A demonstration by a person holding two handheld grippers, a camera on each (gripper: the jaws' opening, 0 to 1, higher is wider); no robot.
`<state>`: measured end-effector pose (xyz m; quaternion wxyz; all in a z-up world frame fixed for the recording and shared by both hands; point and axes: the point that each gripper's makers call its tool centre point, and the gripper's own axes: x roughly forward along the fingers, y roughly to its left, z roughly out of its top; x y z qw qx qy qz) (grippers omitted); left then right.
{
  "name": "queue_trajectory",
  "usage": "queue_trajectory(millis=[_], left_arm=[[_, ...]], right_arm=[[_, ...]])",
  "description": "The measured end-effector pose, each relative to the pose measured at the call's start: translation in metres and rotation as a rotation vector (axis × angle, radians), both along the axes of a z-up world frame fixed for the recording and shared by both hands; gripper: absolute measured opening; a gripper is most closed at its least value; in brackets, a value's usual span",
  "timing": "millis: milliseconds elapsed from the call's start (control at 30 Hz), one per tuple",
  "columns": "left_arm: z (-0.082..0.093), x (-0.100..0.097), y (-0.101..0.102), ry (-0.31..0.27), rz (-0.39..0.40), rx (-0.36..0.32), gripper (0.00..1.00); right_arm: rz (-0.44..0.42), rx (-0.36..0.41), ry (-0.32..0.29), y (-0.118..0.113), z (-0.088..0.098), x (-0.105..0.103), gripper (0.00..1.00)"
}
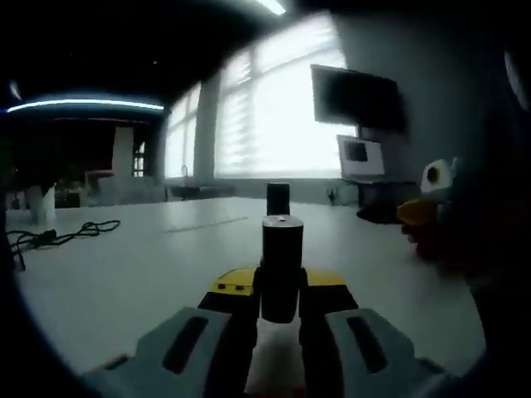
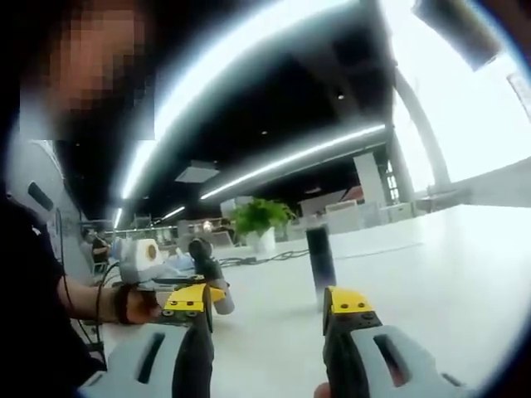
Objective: Pick up cosmetic bottle twist off cap place on table pick up cap screw tight cap place on table
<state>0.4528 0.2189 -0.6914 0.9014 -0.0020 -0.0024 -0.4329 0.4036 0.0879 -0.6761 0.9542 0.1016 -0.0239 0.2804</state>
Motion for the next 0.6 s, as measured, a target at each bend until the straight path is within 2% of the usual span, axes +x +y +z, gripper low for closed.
queue_trajectory(millis=[67, 200, 333, 433, 600], left_arm=[[0.001, -0.005, -0.004, -0.008, -0.018, -0.001, 0.08], [0.006, -0.015, -0.008, 0.012, -0.033, -0.063, 0.08], [-0.002, -0.021, -0.010, 0.058, -0.033, -0.033, 0.08], [-0.002, -0.026, -0.009, 0.050, -0.031, -0.032, 0.08], [-0.006, -0.036, -0.012, 0.025, -0.036, 0.016, 0.08]], right_arm=[[0.000, 0.003, 0.000, 0.000, 0.000, -0.001, 0.47], [-0.001, 0.002, 0.001, 0.001, 0.000, -0.004, 0.46], [-0.001, -0.003, 0.004, 0.001, -0.001, -0.010, 0.44], [0.002, 0.012, 0.012, 0.000, -0.001, -0.013, 0.43], [-0.002, 0.010, 0.023, 0.000, -0.003, -0.017, 0.43]])
